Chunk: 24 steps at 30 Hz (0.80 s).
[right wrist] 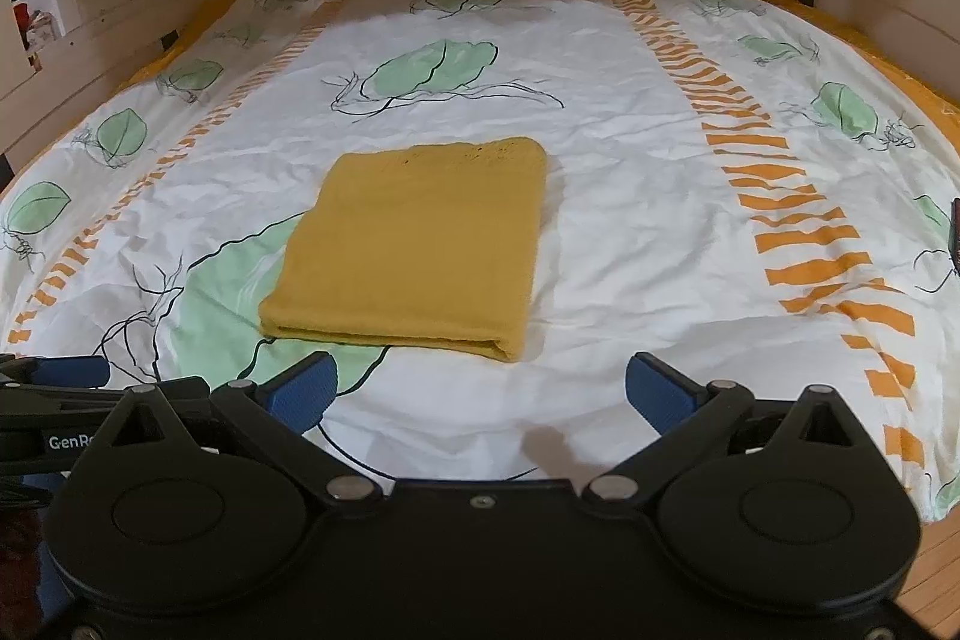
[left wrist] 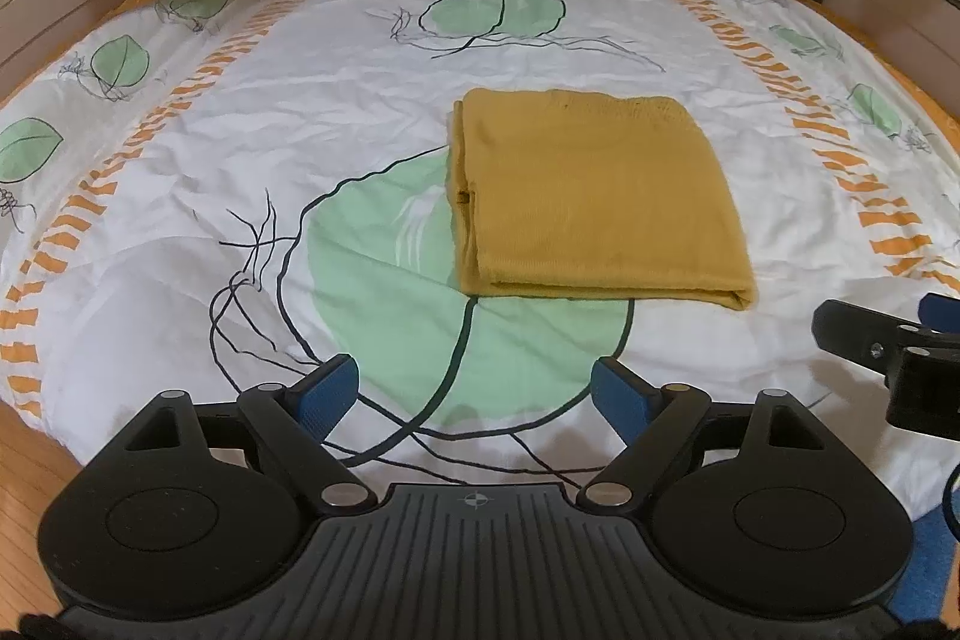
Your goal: Fold small clothes
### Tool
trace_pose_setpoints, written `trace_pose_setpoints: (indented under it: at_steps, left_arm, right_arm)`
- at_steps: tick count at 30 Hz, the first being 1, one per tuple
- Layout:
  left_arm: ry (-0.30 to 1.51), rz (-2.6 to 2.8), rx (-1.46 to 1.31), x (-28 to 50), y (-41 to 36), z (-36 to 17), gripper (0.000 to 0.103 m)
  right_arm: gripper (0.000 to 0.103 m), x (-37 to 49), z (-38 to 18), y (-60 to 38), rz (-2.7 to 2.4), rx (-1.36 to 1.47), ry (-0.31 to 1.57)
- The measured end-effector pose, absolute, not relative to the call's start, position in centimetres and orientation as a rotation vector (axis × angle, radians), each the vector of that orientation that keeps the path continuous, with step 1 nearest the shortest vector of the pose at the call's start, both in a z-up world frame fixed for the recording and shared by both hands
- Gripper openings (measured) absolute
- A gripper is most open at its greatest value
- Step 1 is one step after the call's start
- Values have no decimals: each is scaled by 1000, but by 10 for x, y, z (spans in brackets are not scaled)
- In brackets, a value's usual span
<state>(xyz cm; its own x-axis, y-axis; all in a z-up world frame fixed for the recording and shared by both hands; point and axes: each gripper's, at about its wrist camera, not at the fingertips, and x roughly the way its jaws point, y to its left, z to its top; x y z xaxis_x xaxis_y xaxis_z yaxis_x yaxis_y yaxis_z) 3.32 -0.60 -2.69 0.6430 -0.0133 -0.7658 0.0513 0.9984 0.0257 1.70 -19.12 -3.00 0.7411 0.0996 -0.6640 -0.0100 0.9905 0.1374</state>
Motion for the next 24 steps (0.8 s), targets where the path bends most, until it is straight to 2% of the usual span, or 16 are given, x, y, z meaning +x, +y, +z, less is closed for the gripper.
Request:
trace_pose_setpoints:
  at_steps: [24]
  left_arm:
    - [888,-40,35,37,-5,-29,85]
  right_arm:
    - [102,21,-31,-190,75,141,745]
